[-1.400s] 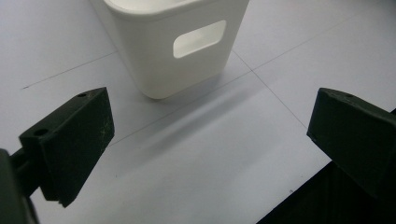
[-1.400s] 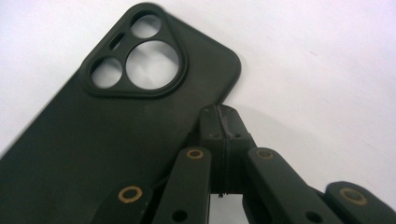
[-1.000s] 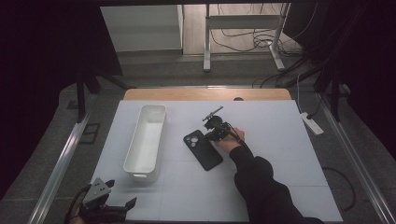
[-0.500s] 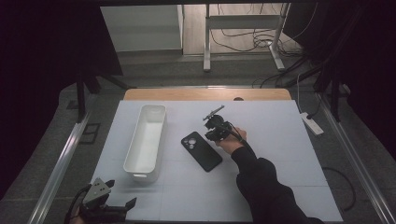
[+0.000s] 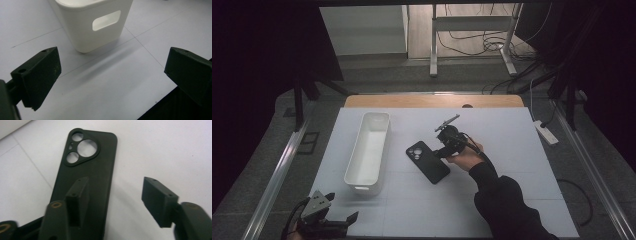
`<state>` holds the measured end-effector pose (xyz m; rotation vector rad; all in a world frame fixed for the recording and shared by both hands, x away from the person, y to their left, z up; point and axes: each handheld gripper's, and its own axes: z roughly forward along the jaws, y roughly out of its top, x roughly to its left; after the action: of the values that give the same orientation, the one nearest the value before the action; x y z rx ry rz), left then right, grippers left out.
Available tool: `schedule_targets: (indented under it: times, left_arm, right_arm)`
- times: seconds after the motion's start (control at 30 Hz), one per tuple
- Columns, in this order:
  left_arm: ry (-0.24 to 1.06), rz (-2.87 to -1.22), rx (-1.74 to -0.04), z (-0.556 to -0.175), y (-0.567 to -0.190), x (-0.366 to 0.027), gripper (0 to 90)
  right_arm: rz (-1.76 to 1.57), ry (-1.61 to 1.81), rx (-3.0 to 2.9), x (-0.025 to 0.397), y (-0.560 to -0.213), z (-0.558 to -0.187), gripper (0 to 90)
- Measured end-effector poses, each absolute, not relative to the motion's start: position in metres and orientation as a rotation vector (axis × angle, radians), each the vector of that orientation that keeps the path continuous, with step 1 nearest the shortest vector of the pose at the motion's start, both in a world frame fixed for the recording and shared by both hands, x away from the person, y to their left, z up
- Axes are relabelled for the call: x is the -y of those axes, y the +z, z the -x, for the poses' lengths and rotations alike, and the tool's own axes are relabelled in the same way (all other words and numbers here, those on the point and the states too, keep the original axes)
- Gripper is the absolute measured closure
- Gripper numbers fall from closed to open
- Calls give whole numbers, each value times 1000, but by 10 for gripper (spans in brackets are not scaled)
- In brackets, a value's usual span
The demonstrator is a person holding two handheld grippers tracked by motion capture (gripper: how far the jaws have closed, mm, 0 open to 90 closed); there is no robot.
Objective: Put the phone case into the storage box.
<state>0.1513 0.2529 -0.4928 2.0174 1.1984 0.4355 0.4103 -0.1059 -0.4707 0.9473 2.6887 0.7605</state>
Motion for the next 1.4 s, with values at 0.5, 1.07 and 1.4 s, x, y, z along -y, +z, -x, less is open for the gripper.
schedule_targets:
  times: [0.5,1.07,1.4]
  left_arm:
    - [434,-2019,-1197,-151,-493,-253,12]
    - [433,-2020,-1194,-151,-493,-253,12]
    - [433,-2019,-1193,-151,-493,-253,12]
  right_arm:
    - [-1025,766,-2715,109,-476,-402,0]
    - [-972,807,-2728,81,-489,-389,0]
    - [-943,817,-2737,67,-495,-385,0]
